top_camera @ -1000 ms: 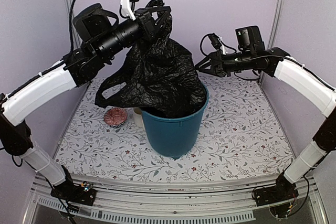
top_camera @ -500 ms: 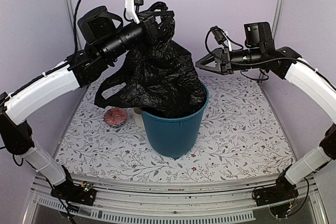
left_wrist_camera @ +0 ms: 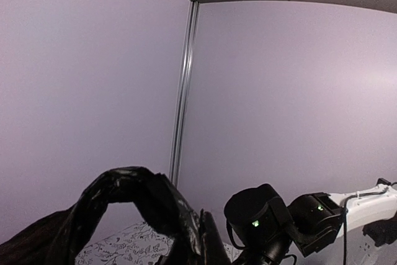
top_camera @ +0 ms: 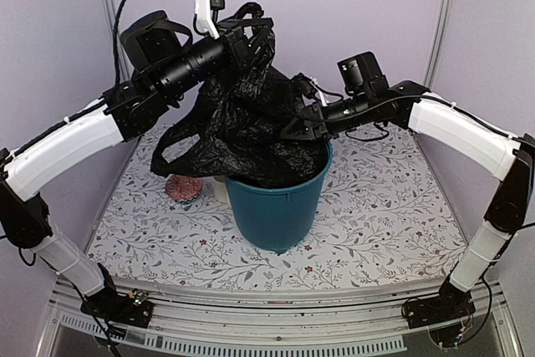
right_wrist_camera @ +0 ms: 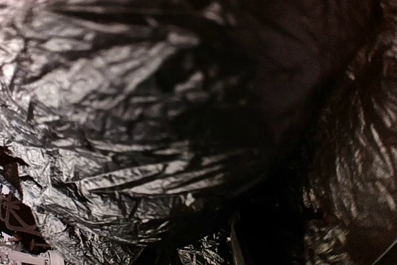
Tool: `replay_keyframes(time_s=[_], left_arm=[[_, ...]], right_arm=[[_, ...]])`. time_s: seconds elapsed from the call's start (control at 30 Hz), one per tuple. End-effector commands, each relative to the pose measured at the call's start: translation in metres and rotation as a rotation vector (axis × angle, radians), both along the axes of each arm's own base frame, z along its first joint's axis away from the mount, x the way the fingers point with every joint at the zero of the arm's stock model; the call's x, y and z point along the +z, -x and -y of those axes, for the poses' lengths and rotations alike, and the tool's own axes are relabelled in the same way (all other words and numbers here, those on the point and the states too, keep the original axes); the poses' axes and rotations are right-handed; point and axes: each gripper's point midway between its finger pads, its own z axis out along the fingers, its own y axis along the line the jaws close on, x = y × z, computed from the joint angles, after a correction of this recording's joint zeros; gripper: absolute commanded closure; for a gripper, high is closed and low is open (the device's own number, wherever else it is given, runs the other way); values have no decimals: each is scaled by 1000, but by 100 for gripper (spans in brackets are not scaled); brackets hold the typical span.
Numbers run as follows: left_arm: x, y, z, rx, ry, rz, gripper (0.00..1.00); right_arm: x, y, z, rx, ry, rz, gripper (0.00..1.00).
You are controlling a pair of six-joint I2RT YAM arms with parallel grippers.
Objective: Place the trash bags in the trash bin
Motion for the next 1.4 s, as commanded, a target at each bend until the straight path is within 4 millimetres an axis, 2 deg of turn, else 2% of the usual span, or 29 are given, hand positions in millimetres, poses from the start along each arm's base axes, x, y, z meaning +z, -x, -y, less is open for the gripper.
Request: replay_keyframes(time_s=[0.0, 0.13, 0.23, 0.33, 0.4, 0.5, 0.57, 0.63, 0.73, 0.87, 1.0, 1.13, 1.23, 1.37], left_arm=[[-19, 2, 6, -20, -11, -41, 100], [-28, 5, 11, -53, -17, -55, 100], [-21, 15, 11, -90, -15, -45, 100], [-10, 32, 7, -152, -15, -27, 100], [-7, 45, 7, -214, -28, -30, 100], [-4, 63, 5, -295, -43, -53, 100], [-2, 72, 5, -341, -47, -67, 100], [2, 82, 5, -386, -49, -76, 100], [10, 92, 5, -438, -38, -86, 100], [13, 99, 6, -461, -38, -93, 100], [4, 89, 5, -403, -46, -111, 100], [-5, 82, 1, -354, -51, -136, 100], [-14, 81, -5, -329, -57, -149, 100], [-26, 78, -9, -295, -69, -162, 100]], right_arm=[[15, 5, 0, -4, 4, 5, 70], [54, 37, 20, 49, -59, 79, 62], [84, 64, 40, 73, -112, 146, 54], [92, 66, 54, 57, -135, 168, 50], [91, 48, 63, -12, -128, 168, 51], [89, -3, 80, -192, -93, 160, 53], [89, -35, 84, -279, -83, 159, 54], [82, -63, 77, -314, -60, 156, 55], [70, -92, 55, -285, -57, 133, 57], [62, -107, 27, -235, -68, 112, 59], [54, -92, 8, -153, -53, 105, 60], [50, -55, -5, -60, -24, 126, 60], [39, -34, -12, -9, 17, 137, 60], [14, -28, -10, -10, 77, 111, 61]])
